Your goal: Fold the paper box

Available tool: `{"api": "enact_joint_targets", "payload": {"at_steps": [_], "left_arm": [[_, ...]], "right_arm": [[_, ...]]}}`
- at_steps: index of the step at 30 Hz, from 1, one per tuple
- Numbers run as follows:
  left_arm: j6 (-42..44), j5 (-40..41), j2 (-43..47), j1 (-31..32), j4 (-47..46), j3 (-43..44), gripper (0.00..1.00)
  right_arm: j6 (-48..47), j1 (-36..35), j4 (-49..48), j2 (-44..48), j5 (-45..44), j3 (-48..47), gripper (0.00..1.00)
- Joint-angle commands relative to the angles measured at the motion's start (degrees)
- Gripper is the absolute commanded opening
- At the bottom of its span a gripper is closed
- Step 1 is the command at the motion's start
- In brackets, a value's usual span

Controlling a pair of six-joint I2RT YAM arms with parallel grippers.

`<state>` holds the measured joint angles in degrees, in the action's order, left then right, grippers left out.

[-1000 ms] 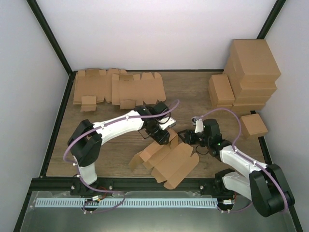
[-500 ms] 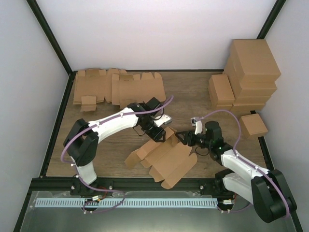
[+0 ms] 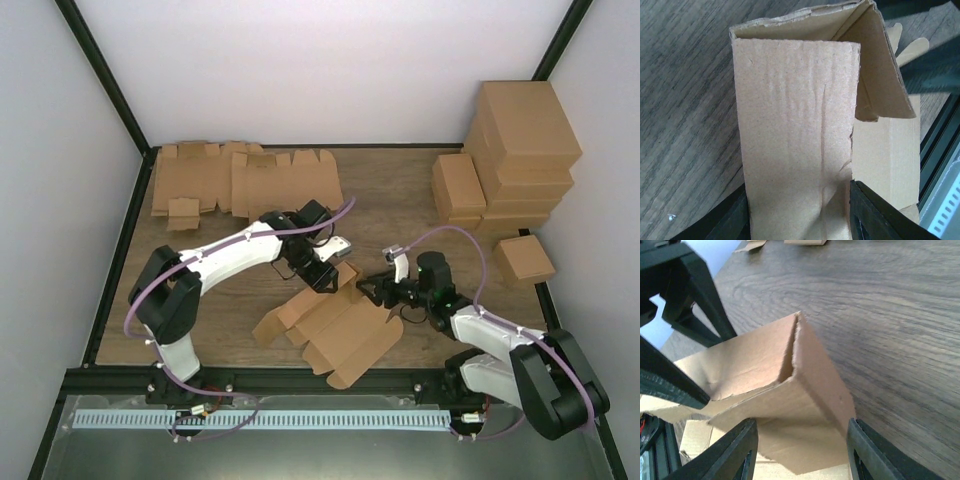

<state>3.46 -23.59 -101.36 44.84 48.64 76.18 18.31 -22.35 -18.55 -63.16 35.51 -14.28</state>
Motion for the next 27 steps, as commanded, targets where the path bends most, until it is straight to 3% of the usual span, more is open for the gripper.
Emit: {"api": "enact_joint_targets", "payload": {"at_steps": [1, 13, 18, 27], "left_arm": [[1.64, -1.64, 1.85, -0.83, 0.22, -0.07, 0.50], [2.85, -8.43, 3.92, -2.88, 0.32, -0.06, 0.50], [2.89, -9.55, 3.41, -3.02, 0.14, -0.08, 0.50], [2.44, -6.10, 1.49, -3.05, 0.72, 0.46, 0.50]], "right_arm": [[-4.33, -3.35, -2.35, -1.44, -1.27, -3.18, 0.51], [-9.02, -10.08, -1.22, -5.88, -10.68, -6.09, 0.52], [-10.19, -10.64, -1.76, -7.97, -10.27, -7.24, 0.47], [-8.55, -12.29, -0.86, -7.45, -14.99, -7.13, 0.48]]}}
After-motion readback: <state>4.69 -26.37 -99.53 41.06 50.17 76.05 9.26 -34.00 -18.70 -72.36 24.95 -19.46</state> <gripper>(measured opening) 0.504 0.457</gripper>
